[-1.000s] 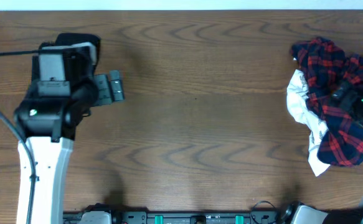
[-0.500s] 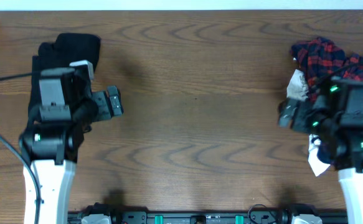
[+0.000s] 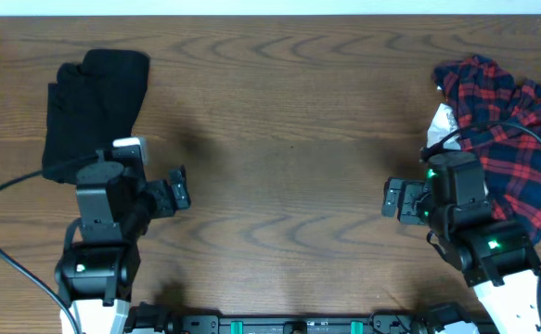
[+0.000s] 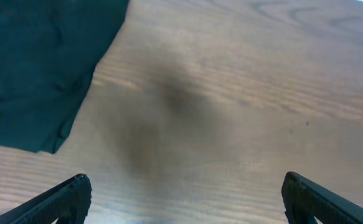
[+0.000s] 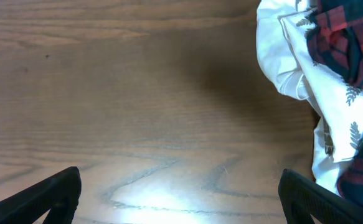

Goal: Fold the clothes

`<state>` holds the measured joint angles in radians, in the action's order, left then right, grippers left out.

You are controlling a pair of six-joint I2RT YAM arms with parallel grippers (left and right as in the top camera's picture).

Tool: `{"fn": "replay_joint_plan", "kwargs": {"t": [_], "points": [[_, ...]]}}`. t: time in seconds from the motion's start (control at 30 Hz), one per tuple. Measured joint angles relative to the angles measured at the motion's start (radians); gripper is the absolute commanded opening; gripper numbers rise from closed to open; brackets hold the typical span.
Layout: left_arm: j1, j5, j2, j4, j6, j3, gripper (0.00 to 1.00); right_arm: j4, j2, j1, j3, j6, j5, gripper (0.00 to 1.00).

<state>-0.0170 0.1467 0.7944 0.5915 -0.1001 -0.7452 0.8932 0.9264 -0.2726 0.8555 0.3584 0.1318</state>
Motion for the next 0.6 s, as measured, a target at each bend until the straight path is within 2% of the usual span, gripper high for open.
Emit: {"fn": "replay_joint_plan", "kwargs": {"t": [0.6], "points": [[0.000,0.000,0.088,0.007,0.000,0.018,0.98,-0.031,0.000,-0.024,-0.004,0.056,0.053,0.99]]}}
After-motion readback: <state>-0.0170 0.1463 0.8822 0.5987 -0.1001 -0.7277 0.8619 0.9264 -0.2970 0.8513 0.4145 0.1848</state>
